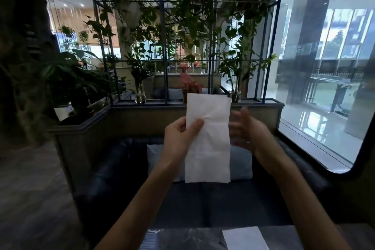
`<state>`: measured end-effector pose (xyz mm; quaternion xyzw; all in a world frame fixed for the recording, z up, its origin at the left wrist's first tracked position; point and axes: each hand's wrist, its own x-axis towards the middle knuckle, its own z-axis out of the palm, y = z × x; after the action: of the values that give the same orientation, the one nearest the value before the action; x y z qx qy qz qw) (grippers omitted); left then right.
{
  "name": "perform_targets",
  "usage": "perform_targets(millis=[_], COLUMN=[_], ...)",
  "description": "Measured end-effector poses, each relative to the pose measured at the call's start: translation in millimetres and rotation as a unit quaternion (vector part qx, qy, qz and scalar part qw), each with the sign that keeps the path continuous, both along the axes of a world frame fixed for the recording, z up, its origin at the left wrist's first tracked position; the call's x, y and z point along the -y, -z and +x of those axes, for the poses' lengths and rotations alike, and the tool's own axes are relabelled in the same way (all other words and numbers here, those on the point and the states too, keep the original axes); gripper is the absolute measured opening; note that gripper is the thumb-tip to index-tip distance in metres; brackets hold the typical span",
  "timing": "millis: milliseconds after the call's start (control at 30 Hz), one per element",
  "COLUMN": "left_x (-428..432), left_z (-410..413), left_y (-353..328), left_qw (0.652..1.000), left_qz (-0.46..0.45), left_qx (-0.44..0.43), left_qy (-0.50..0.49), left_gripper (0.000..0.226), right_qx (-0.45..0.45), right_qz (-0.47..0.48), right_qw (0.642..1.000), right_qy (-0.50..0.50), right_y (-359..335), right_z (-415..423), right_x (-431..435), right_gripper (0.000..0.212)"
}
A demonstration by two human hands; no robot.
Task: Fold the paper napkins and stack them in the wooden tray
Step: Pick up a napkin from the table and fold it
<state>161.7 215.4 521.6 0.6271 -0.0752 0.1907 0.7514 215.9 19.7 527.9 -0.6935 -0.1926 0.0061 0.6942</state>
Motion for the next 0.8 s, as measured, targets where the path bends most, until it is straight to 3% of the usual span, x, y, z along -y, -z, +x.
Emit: perform_targets(millis=[67,200,267,800], left_x=[0.9,-1.8,-4.8,-22.6], left_z=[-1.0,-2.0,-3.4,-2.7], left_y=[4.0,9.4,9.6,6.5], left_qw=[1.000,0.999,0.999,0.996], left_qz=[0.000,0.004,0.000,-0.005], left_qx=[-0.006,-0.008,-0.007,-0.029], left_qy=[-0.018,-0.040,-0.041,-0.087], left_gripper=[0.022,0.020,0.019,0.021], right_qx=[0.019,0.051,0.055,0.113], right_qz=[0.016,0.095,0.105,0.108], right_qw=[1.000,0.994,0.992,0.988], right_qy=[-0.013,0.023,0.040,0.018], right_y=[17.0,25.5,26.0,21.3], right_z=[-4.8,-7.7,-8.5,-5.6], right_x=[-12.0,-29.0,-33.6,-39.9], right_gripper=[0.079,0.036,0.028,0.045])
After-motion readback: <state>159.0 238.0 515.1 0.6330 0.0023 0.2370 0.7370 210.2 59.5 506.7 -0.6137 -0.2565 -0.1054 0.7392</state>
